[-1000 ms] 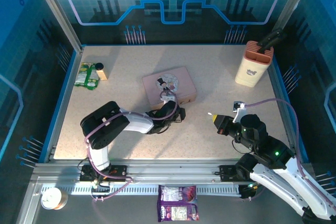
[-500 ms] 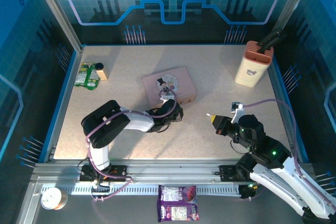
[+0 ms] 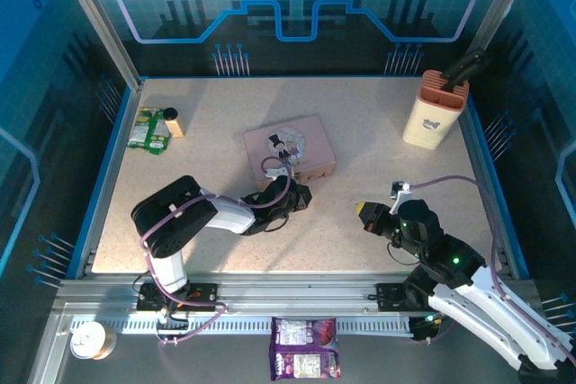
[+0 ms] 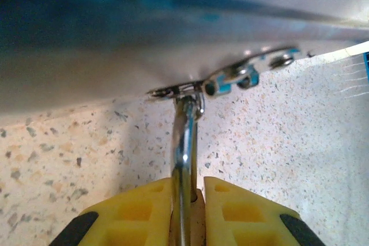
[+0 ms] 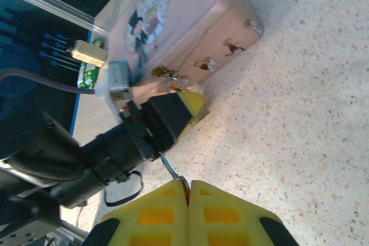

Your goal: Unlock the padlock with the key

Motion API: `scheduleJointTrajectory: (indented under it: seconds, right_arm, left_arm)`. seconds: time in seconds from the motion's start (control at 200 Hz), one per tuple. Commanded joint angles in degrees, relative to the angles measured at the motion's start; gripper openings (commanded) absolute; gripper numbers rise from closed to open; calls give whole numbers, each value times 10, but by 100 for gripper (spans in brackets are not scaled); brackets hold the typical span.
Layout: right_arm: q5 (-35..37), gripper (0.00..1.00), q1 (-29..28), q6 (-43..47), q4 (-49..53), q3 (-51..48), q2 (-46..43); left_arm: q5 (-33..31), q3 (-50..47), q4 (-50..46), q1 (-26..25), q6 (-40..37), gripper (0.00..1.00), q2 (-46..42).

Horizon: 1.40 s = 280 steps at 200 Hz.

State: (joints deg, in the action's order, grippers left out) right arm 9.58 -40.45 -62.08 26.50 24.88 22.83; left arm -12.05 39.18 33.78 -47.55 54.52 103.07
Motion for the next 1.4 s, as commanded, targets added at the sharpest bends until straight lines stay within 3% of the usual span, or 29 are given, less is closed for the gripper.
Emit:
scheduleJointTrajectory:
  seconds: [0.0,0.23,0.46,0.61,0.905,1.261,1.396]
  right_arm:
    - [-3,0,5,-53,-44,-30,-9]
    - [4,0,6,-91,-72,-68,-11]
    - [-18,0,6,-155,-179,-131,12]
    - [1,0,-6,-147,-180,-116,36]
    - [4,0,-12,-225,-268,-164,73]
    - [52,0,-43,-295,-320,-172,115]
    - [79,0,-81,-313,-376,-169,161]
  left_arm:
    - [15,-18,39,4,14,12,-33]
    - [36,-33,64,22,20,9,-60]
    - [88,-63,181,41,55,7,-40]
    - [90,-71,200,40,86,7,-37]
    - [89,-88,277,32,150,6,-6]
    - [79,-55,255,12,160,5,6]
    - [73,-49,247,4,169,4,5]
